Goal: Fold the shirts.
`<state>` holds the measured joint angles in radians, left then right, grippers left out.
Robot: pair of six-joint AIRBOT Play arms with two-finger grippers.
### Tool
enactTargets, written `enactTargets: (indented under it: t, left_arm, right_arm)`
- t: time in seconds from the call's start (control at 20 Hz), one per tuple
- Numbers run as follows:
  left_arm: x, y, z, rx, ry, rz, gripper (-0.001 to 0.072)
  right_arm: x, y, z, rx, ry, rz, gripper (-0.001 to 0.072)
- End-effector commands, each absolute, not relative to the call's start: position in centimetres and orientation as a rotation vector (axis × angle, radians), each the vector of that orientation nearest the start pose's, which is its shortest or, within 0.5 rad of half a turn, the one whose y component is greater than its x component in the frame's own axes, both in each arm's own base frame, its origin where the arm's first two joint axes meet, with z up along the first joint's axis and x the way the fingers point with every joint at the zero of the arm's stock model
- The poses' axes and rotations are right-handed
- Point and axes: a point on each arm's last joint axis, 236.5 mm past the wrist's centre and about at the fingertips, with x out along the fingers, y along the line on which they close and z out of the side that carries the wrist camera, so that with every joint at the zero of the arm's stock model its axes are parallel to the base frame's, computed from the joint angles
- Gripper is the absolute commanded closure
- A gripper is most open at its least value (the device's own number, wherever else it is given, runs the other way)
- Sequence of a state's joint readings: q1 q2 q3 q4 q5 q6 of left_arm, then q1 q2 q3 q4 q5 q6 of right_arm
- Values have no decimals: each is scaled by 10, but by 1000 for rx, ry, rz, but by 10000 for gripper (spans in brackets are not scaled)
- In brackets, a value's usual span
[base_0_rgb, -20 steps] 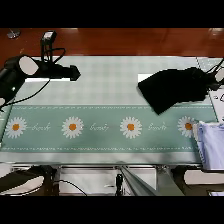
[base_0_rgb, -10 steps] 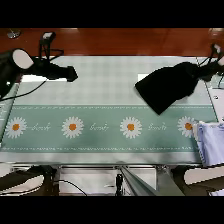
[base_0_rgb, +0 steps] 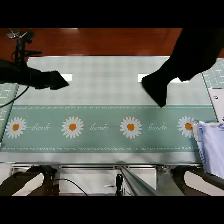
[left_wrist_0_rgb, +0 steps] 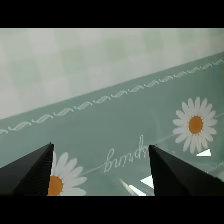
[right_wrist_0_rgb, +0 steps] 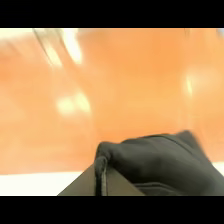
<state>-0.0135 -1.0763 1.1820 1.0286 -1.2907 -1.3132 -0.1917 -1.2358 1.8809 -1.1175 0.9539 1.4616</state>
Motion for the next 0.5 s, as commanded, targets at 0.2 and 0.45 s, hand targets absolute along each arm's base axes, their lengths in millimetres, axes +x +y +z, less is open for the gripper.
enactTargets:
  t: [0.2,0.45]
  left_arm:
    - [295,-122,112,-320,903,-471,5]
    - [290,-118,133,-324,783,-446,5]
  right_arm:
    - [326,101,511,107,-14,423,690]
    - [294,175,453,32,210,669,691]
